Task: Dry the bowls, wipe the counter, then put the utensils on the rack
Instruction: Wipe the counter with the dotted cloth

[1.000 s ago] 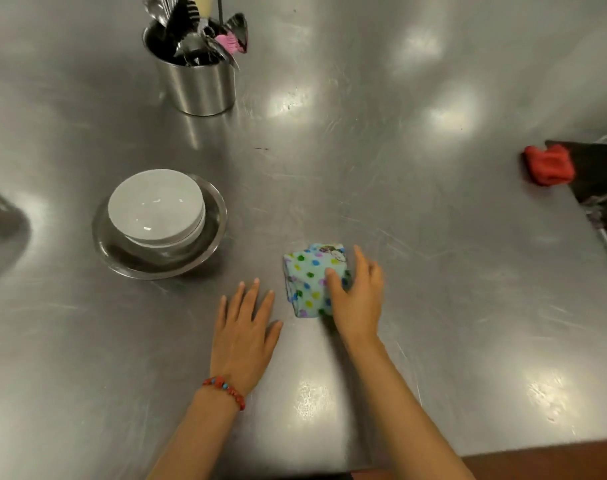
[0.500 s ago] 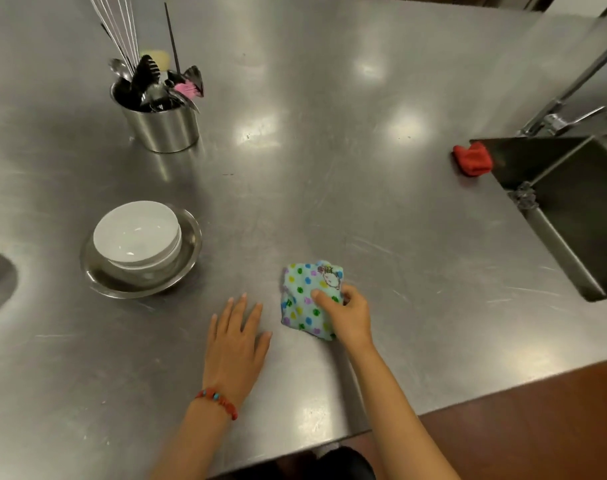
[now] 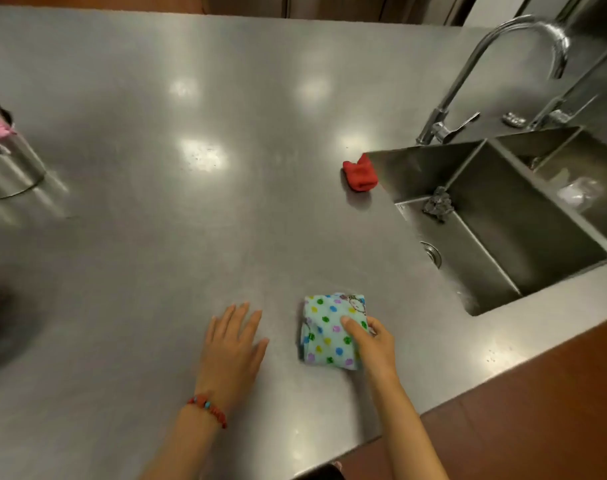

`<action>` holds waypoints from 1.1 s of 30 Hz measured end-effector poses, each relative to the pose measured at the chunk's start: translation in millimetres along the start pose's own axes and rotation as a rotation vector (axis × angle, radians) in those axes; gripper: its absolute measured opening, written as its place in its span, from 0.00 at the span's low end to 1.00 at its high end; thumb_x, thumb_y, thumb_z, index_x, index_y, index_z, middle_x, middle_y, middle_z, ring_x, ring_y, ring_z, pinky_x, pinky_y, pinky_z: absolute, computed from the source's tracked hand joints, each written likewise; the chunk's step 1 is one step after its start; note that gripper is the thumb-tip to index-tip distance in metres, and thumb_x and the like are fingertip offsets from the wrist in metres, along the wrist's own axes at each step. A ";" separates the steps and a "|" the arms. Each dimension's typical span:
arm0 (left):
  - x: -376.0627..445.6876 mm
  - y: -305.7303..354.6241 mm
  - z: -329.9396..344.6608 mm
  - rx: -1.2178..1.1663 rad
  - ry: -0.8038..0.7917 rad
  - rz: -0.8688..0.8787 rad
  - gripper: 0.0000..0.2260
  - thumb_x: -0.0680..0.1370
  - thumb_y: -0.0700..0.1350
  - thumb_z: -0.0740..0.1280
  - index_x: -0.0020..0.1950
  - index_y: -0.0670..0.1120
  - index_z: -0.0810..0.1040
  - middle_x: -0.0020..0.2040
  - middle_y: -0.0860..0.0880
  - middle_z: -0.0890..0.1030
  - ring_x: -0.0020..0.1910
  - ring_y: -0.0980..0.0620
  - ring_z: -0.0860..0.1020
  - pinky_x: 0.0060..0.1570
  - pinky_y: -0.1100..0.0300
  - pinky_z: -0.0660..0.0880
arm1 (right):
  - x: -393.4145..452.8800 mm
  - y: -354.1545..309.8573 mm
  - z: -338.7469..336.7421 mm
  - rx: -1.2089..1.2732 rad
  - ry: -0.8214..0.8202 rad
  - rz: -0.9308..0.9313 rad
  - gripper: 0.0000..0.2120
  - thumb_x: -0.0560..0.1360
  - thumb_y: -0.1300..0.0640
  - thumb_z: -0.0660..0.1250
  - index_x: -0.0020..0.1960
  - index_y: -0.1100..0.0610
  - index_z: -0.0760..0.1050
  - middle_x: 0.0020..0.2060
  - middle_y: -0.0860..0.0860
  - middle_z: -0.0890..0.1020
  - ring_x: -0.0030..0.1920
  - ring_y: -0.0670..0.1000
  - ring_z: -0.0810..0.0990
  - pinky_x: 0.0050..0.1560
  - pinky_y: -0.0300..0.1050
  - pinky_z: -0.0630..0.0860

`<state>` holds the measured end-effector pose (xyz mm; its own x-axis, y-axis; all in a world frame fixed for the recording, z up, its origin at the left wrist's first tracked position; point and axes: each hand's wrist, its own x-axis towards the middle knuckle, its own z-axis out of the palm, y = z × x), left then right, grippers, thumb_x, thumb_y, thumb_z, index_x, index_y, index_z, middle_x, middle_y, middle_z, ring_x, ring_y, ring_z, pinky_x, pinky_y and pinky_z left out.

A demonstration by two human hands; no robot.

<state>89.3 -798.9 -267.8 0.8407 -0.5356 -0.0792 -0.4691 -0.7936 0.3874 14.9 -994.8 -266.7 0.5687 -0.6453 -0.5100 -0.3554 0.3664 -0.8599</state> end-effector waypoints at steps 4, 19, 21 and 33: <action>50.9 66.9 22.8 -0.035 -0.003 -0.029 0.32 0.80 0.56 0.41 0.53 0.39 0.80 0.55 0.36 0.81 0.52 0.35 0.79 0.55 0.47 0.72 | 64.0 -43.7 -52.0 -0.060 -0.017 -0.004 0.06 0.70 0.61 0.72 0.44 0.57 0.75 0.38 0.50 0.82 0.29 0.42 0.82 0.24 0.34 0.75; 143.1 149.1 42.6 0.096 0.053 -0.066 0.21 0.72 0.49 0.56 0.54 0.39 0.80 0.55 0.36 0.81 0.52 0.35 0.79 0.48 0.37 0.75 | 235.0 -112.8 -89.5 -0.377 -0.073 -0.044 0.12 0.69 0.56 0.73 0.49 0.58 0.75 0.46 0.56 0.81 0.43 0.52 0.80 0.39 0.42 0.78; 141.8 150.7 45.3 0.102 0.041 -0.072 0.21 0.72 0.50 0.56 0.54 0.39 0.80 0.55 0.37 0.81 0.52 0.36 0.80 0.48 0.37 0.75 | 235.7 -110.3 -89.2 -0.444 -0.049 -0.083 0.12 0.69 0.55 0.72 0.50 0.58 0.75 0.48 0.57 0.81 0.46 0.54 0.80 0.44 0.48 0.79; 97.5 124.3 40.5 0.072 0.081 -0.169 0.23 0.76 0.53 0.53 0.56 0.40 0.80 0.57 0.37 0.80 0.55 0.36 0.79 0.51 0.38 0.74 | 185.4 -90.7 -66.1 -1.225 0.149 -0.649 0.24 0.75 0.53 0.63 0.68 0.60 0.64 0.69 0.61 0.66 0.69 0.60 0.63 0.67 0.54 0.59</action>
<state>102.0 -961.4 -264.5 0.9268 -0.3702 -0.0626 -0.3350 -0.8906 0.3075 103.6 -1192.0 -281.9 0.8242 -0.5648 0.0416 -0.5211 -0.7852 -0.3345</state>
